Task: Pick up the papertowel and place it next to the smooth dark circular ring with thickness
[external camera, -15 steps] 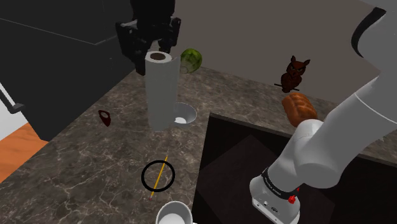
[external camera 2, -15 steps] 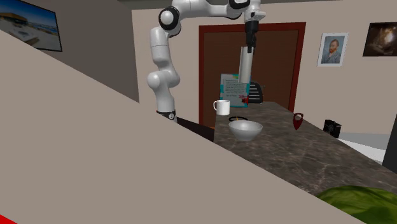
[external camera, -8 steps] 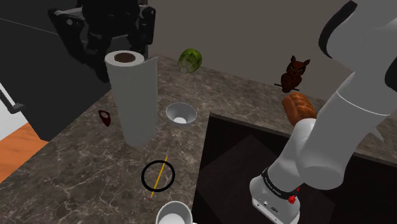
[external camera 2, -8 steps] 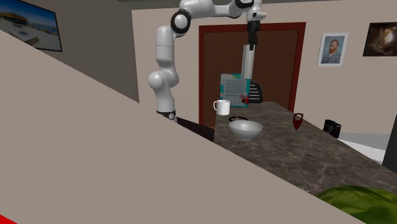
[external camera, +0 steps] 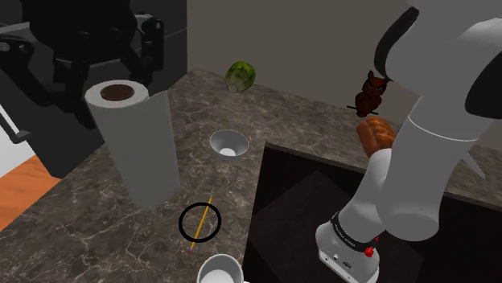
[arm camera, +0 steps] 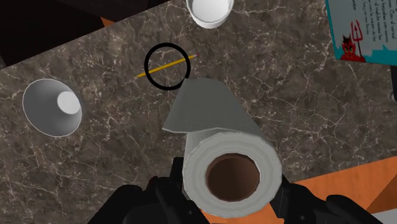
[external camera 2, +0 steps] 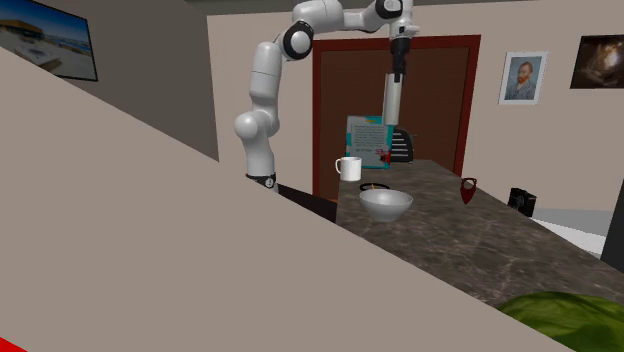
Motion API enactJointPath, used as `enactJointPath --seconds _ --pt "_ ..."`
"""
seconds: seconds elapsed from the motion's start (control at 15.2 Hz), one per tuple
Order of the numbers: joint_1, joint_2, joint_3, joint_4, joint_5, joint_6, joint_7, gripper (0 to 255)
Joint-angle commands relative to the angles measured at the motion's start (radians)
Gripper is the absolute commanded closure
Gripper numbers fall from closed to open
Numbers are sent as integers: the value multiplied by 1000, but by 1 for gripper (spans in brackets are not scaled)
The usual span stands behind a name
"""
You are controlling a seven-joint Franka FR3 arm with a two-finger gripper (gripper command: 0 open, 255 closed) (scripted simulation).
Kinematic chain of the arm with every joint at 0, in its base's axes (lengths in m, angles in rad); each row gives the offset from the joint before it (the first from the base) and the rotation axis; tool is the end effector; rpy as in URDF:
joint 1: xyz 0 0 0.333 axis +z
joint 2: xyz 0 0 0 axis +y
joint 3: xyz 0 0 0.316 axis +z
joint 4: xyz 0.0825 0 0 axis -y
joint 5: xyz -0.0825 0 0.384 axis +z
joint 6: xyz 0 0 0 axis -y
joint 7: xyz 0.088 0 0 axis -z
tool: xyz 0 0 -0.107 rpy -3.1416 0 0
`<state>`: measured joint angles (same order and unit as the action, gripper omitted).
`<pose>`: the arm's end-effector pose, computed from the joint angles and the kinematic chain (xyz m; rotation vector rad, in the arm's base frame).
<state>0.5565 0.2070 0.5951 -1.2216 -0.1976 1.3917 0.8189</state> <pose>0.3011 0.5069 0.6691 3.0607 0.4437 0.0980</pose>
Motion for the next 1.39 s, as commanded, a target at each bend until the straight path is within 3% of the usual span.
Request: enactJointPath --seconds 0.0,1.32 --pt "-10 -18 -1 -51 12 36 0 255" --pt "-56 -106 -15 -427 62 339 -6 255"
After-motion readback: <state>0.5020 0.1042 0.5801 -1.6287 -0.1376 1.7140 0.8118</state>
